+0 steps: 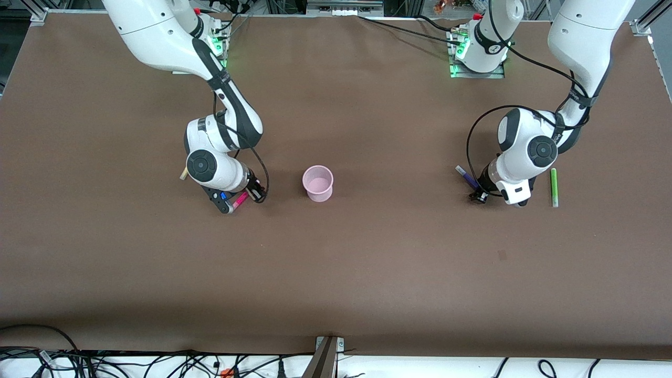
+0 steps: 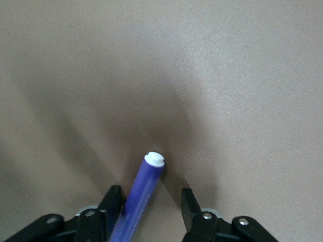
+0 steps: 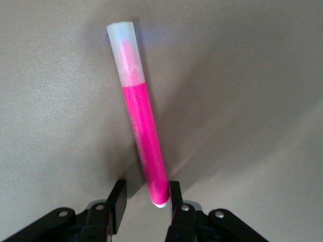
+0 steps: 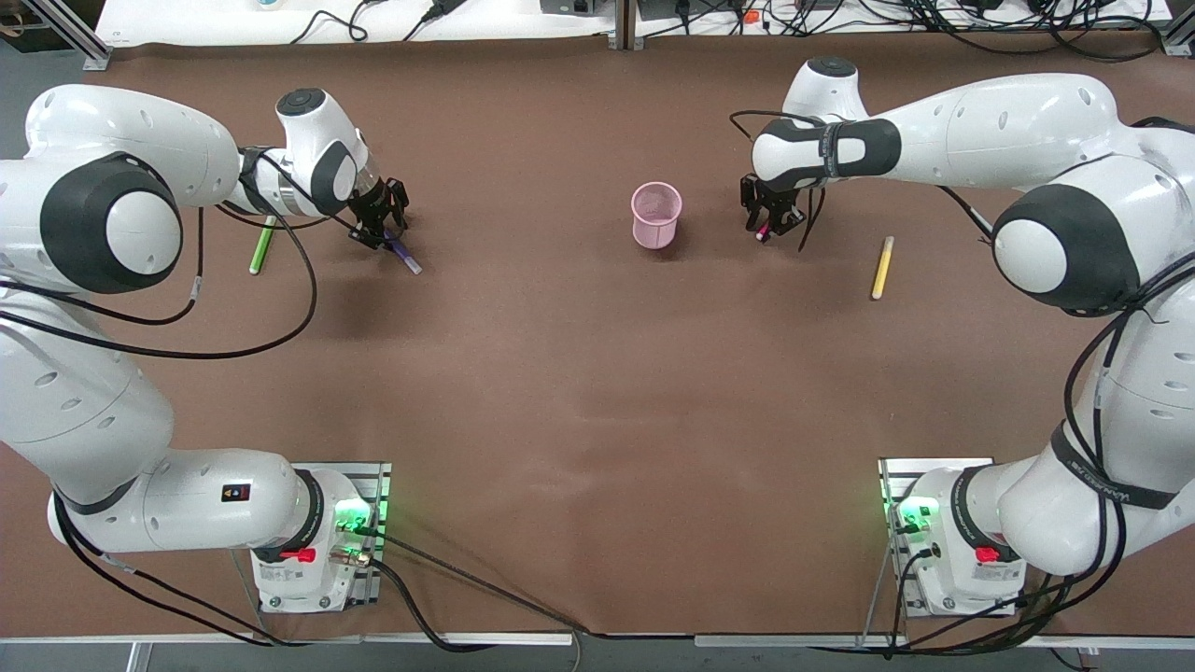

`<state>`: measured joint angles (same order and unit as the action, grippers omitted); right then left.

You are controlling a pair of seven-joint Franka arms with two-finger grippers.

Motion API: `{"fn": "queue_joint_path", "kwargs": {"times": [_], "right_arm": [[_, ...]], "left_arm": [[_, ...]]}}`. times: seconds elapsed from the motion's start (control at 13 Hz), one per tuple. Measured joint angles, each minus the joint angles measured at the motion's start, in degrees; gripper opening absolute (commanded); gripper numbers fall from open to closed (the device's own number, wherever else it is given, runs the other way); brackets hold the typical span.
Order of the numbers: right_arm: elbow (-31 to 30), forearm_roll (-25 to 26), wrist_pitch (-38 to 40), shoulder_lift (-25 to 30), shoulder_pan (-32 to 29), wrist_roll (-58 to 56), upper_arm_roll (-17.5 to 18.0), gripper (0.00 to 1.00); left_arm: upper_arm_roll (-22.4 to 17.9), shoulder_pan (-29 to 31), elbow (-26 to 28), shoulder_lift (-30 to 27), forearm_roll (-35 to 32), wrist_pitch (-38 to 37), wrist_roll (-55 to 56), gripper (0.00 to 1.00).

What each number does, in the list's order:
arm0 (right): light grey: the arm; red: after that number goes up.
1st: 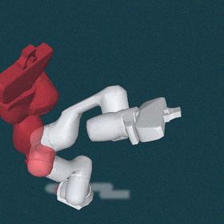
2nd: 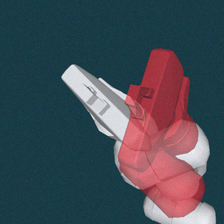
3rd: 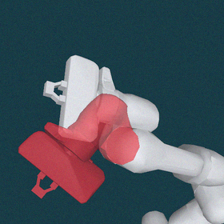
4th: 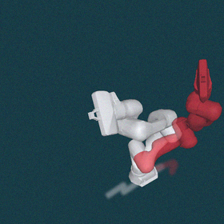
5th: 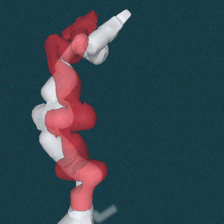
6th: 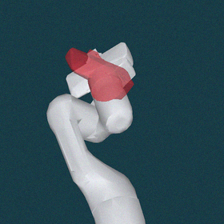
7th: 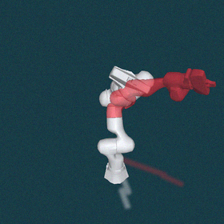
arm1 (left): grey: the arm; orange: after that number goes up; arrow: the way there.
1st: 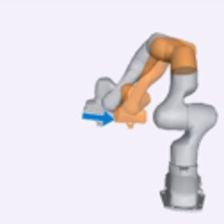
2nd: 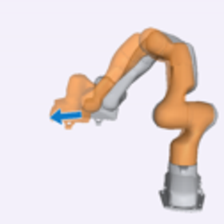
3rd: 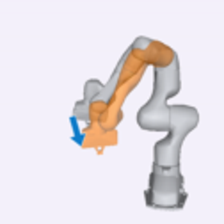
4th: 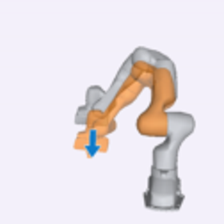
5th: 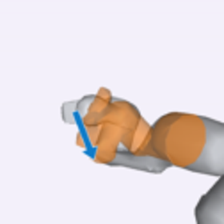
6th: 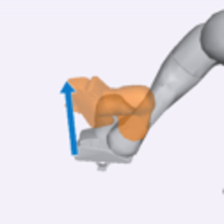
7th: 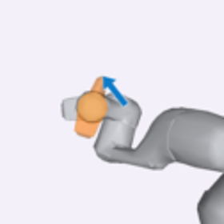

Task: Organize pens into pink holder with both arms
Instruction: 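Lift the pink marker and insert it into the pink cup with the right gripper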

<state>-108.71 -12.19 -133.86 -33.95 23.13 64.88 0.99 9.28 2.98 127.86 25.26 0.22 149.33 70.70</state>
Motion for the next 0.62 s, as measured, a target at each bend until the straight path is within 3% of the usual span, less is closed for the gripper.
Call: {"fn": "queue_joint_path", "kwargs": {"times": [0.08, 0.15, 0.31, 0.62], "right_arm": [[0.00, 0.00, 0.05, 0.01, 0.00, -0.01, 0.00, 0.40], [0.00, 0.00, 0.07, 0.01, 0.00, -0.02, 0.00, 0.31], [-0.02, 0.00, 0.07, 0.05, 0.00, -0.07, 0.01, 0.18], [-0.11, -0.01, 0.30, 0.13, 0.00, -0.74, 0.05, 0.02]], "left_arm": [[0.00, 0.01, 0.00, -0.13, 0.00, 0.06, 0.00, 0.03], [0.01, 0.00, -0.05, -0.25, 0.00, 0.19, 0.00, 0.00], [0.02, 0.00, -0.06, -0.26, 0.00, 0.22, 0.00, 0.00], [0.02, 0.01, -0.08, -0.31, 0.00, 0.23, 0.14, 0.00]]}}
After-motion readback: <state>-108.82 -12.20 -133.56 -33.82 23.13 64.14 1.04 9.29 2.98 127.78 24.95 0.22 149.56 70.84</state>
